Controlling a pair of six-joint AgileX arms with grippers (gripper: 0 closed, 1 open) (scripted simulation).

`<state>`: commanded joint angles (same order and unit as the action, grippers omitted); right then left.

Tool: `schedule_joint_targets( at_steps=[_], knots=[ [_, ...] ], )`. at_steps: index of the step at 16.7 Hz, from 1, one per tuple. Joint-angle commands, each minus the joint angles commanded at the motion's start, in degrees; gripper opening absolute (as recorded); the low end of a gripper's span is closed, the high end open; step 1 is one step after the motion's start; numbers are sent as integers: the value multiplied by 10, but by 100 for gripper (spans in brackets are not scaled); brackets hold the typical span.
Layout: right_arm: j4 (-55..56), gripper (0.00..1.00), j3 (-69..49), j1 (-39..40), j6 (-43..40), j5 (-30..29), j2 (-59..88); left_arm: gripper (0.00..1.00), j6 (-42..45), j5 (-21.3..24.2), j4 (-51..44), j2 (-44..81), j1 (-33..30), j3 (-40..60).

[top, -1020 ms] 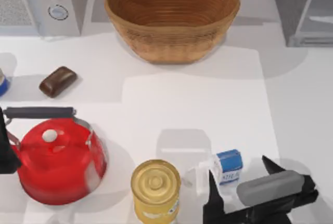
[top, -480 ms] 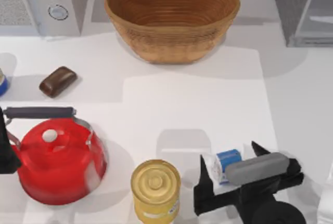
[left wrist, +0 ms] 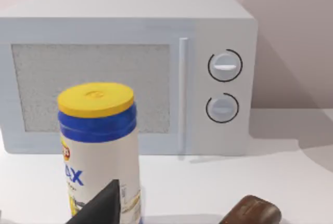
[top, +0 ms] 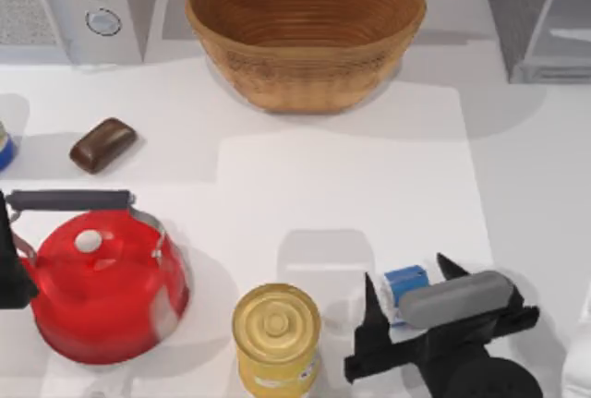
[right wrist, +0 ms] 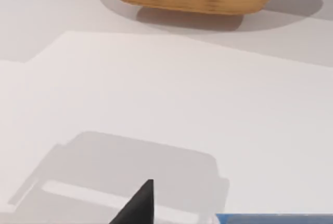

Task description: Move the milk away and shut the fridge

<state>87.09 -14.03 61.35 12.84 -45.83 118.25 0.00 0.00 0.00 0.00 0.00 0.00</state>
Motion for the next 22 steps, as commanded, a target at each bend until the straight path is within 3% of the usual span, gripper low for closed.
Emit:
schedule_joint_targets(
  at_steps=[8, 22],
  knots=[
    [0, 2, 0, 0, 0, 0, 0, 100, 0, 0, 0, 0, 0, 0],
    [-1, 0, 14, -20, 28, -8, -48, 100, 0, 0, 0, 0, 0, 0]
  ],
)
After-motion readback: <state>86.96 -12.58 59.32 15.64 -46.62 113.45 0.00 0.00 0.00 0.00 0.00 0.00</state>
